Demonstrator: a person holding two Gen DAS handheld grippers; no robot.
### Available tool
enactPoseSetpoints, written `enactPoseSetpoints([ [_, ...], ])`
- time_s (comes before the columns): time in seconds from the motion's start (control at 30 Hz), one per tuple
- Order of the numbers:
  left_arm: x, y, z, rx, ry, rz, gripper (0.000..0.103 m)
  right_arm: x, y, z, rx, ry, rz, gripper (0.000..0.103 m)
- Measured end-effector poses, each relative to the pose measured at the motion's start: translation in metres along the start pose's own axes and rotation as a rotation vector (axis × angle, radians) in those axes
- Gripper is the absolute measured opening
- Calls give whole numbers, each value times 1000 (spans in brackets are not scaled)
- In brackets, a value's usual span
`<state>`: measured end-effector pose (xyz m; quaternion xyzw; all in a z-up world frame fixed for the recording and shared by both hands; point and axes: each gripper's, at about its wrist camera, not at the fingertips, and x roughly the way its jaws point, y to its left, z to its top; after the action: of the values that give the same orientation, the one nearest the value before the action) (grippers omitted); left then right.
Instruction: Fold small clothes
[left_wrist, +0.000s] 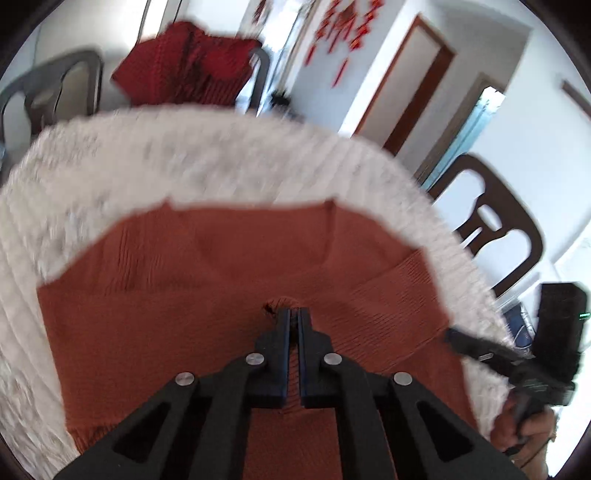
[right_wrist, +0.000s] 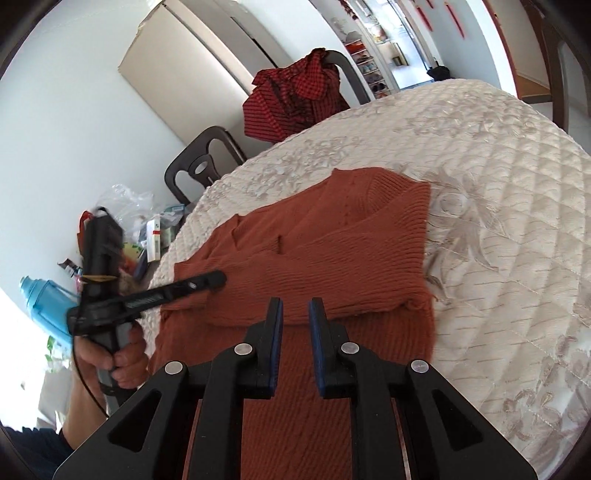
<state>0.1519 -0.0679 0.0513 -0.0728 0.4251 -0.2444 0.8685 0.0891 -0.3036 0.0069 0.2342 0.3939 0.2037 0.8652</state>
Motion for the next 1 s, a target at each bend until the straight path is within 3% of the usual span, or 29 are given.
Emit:
enactPoseSetpoints([
  [0.13, -12, 0, 10, 27, -65, -4, 5, 3, -11, -3, 27, 16, -31, 15],
  [0.27, 10, 22, 9, -9, -9, 24, 5, 8, -20, -8, 39, 59, -77, 15],
  [0.4, 28, 37, -1, -52, 55, 35, 5, 8, -23, -9, 42, 72, -71, 15],
  [0.57, 6, 26, 8, -29, -12, -1, 5, 7, -21, -6, 35, 72, -83, 15],
  [0.63, 2, 23, 12, -6, -29, 20, 5, 6, -22, -4, 41, 60, -97, 15],
  [0.8, 23, 43, 2, -58, 43, 85, 5, 5, -24, -4, 54, 71, -98, 15],
  [0.87, 17, 48, -1, -75, 23, 106, 5, -2, -19, -2, 37, 53, -86, 15],
  [1.0, -11, 40, -1, -73, -75, 75, 8, -23, -7, 11, -17, -69, -72, 15],
])
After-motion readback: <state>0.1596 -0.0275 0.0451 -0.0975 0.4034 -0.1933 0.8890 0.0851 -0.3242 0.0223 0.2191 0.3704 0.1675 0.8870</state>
